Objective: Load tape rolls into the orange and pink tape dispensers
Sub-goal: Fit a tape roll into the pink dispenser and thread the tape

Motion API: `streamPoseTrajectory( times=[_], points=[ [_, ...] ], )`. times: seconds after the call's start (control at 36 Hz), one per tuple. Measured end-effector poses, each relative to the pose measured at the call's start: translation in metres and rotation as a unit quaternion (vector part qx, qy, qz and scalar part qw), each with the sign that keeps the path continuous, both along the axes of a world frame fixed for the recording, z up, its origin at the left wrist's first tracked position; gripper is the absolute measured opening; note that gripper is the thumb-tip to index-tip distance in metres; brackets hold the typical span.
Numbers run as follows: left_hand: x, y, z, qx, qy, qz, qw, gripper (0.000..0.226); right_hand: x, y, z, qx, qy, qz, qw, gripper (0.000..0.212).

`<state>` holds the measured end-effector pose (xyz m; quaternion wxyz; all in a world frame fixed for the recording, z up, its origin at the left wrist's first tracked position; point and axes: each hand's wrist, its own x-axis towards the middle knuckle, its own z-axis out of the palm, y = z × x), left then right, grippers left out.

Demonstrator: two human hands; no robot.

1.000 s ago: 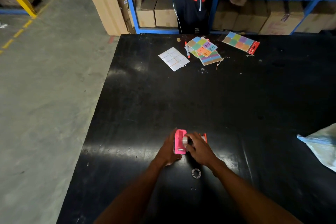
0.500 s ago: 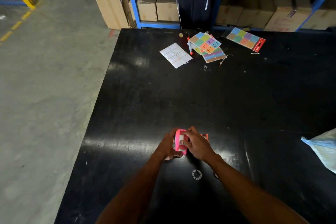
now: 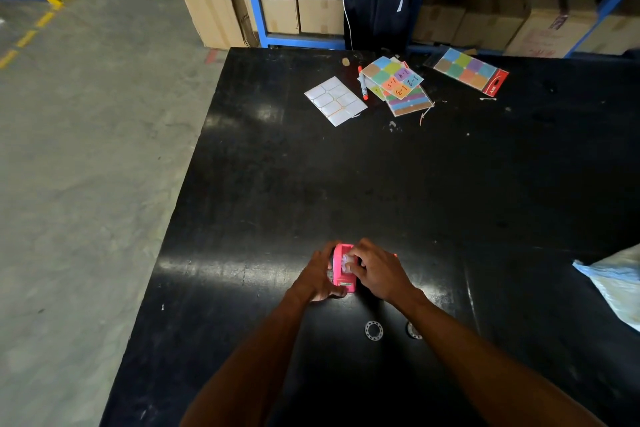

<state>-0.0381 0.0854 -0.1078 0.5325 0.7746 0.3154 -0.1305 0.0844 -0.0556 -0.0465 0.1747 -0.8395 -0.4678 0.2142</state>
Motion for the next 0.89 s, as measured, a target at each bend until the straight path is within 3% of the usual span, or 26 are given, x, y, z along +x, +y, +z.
streamPoseTrajectory(
  times=[0.25, 0.44, 0.89],
  points=[
    [0.001, 0.0, 0.0, -0.003, -0.003, -0.003, 1.0, 0.116, -0.003, 0.005, 0.01, -0.028, -0.022, 0.025, 0.999, 0.026],
    [0.001, -0.001, 0.007, -0.001, 0.001, -0.009, 1.0, 0.115, 0.0, 0.004, 0.013, -0.055, 0.011, 0.056, 0.997, 0.039],
    [0.001, 0.0, 0.007, -0.009, 0.004, -0.005, 1.0, 0.12, -0.009, 0.028, 0.03, -0.143, -0.065, 0.087, 0.984, 0.03]
  ],
)
